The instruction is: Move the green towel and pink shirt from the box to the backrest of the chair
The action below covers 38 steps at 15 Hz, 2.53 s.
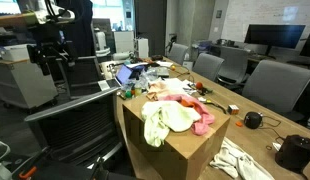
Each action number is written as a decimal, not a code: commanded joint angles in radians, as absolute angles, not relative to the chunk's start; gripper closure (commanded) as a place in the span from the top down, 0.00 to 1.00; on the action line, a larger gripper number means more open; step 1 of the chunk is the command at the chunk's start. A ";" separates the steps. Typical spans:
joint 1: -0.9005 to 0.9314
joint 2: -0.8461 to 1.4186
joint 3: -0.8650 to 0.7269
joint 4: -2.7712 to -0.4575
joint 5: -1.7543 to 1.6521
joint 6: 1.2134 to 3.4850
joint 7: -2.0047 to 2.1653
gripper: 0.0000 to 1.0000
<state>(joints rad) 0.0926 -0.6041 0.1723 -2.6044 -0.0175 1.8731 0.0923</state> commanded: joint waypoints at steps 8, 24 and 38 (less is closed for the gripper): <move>0.104 -0.604 0.163 -2.596 -0.023 1.871 0.098 1.00; -0.067 -0.632 -0.027 -2.541 -0.048 1.961 0.119 1.00; -0.203 -0.461 -0.097 -2.512 -0.025 2.253 0.240 1.00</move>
